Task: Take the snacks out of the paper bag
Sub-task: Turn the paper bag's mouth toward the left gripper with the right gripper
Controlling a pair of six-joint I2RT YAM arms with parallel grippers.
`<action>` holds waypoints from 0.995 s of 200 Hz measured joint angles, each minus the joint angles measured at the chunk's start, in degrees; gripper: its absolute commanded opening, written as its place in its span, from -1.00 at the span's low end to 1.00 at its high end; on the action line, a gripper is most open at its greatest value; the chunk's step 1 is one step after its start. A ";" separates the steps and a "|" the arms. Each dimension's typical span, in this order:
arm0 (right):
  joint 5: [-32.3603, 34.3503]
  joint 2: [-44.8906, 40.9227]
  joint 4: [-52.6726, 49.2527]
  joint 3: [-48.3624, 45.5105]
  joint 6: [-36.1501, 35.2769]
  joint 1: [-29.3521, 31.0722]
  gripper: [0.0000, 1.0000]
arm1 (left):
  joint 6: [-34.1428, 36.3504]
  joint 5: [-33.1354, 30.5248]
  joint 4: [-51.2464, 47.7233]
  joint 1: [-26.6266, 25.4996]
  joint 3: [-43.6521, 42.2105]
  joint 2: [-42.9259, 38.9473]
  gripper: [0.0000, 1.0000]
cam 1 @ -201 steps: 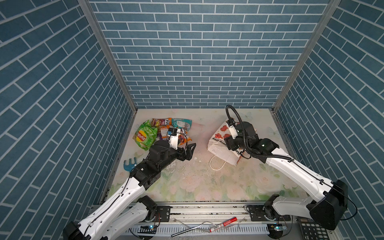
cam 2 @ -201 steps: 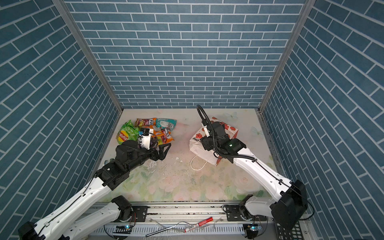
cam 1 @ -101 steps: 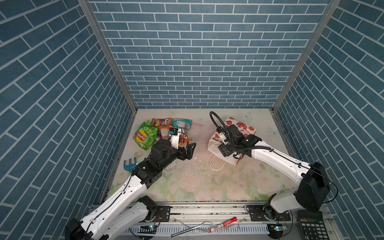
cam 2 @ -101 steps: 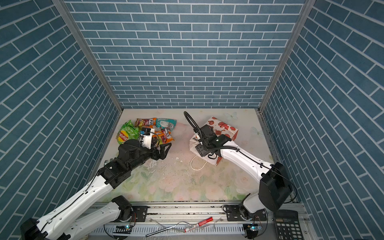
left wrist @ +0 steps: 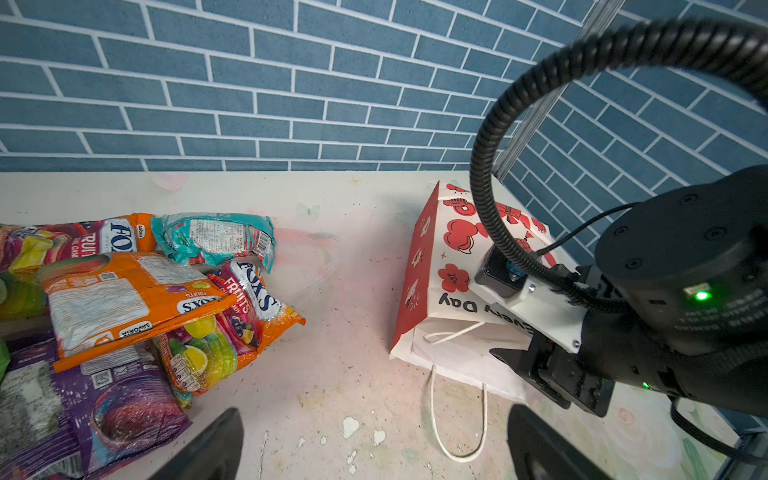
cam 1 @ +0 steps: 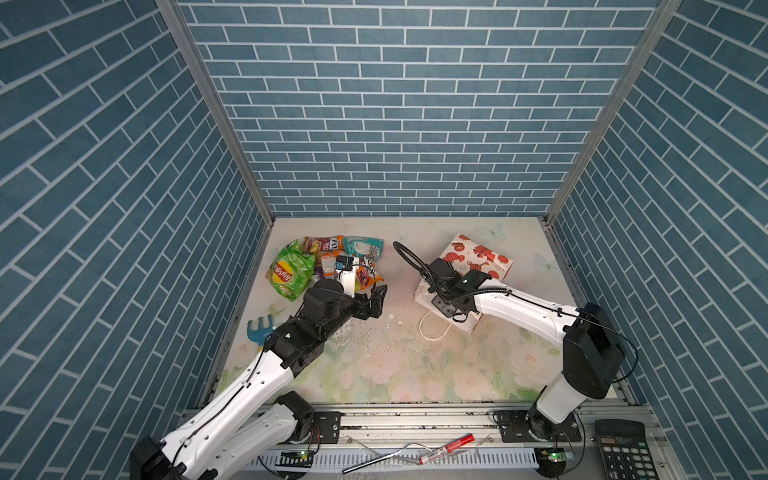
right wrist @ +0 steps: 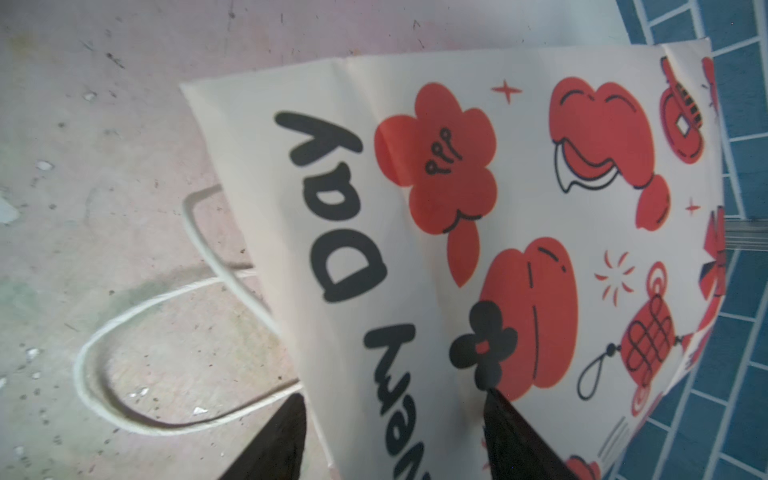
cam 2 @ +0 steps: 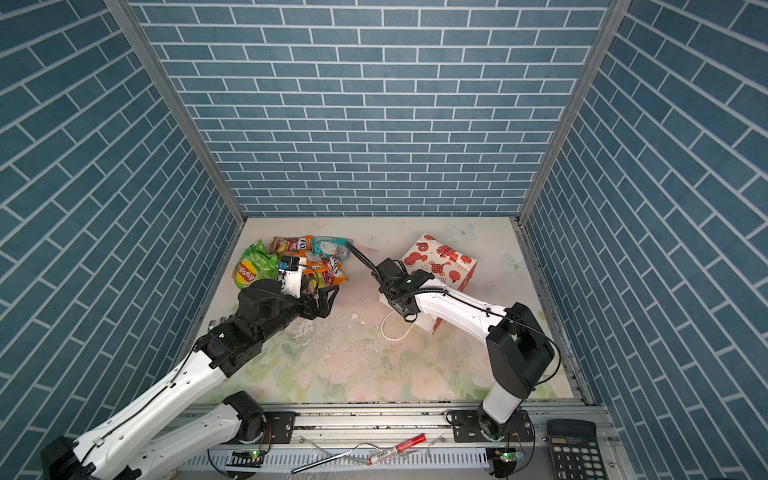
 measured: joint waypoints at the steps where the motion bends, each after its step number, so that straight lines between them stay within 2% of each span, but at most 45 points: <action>1: 0.09 0.02 -0.04 0.00 -0.02 0.00 0.36 | 0.00 -0.04 -0.02 0.00 0.00 -0.02 0.99; 34: 5.11 1.77 -1.86 0.00 -1.53 0.83 0.33 | 0.00 -1.49 -0.90 0.00 0.00 -0.02 0.99; 52: 7.45 2.58 -2.10 0.00 -2.43 1.20 0.13 | 0.00 -2.01 -1.01 0.00 0.00 -0.02 0.99; 67: 9.60 3.10 -2.16 0.00 -3.32 1.49 0.06 | -0.02 -2.51 -1.09 0.00 0.00 -0.02 0.99; 75: 10.67 3.30 -2.19 0.00 -3.65 1.60 -0.06 | -0.02 -2.89 -1.20 0.00 0.00 -0.02 0.99; 91: 13.09 3.67 -2.05 0.00 -4.70 1.79 -0.45 | -0.02 -3.43 -1.44 0.00 0.00 -0.02 0.99; 116: 15.93 3.76 -1.31 0.00 -6.12 1.92 -0.56 | -0.02 -4.17 -1.88 0.00 0.00 -0.07 0.99; 138: 17.18 3.76 -0.76 0.00 -6.47 1.95 -0.84 | -0.20 -4.70 -2.05 0.00 0.00 -0.20 0.99; 175: 17.75 3.21 0.35 0.00 -6.40 1.95 -0.98 | -0.44 -3.61 -1.75 0.00 0.00 -0.63 0.96; 199: 17.49 1.68 0.87 0.00 -6.34 1.95 -1.00 | -0.66 -1.27 -1.20 0.00 0.00 -0.52 0.92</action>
